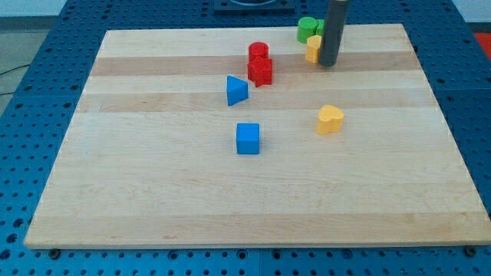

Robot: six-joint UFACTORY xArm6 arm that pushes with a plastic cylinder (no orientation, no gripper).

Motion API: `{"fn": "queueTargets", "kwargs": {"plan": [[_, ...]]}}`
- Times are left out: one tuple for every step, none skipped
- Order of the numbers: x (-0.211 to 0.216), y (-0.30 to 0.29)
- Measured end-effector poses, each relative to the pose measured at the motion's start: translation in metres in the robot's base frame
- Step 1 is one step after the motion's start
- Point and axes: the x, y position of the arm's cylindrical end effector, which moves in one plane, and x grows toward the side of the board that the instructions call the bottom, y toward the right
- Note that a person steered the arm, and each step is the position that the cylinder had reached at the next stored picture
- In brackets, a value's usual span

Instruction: Move the yellow heart into the yellow hexagon

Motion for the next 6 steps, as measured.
{"fn": "queueTargets", "kwargs": {"plan": [[0.014, 0.071], [0.116, 0.07], [0.184, 0.008], [0.159, -0.035], [0.117, -0.035], [0.081, -0.035]]}}
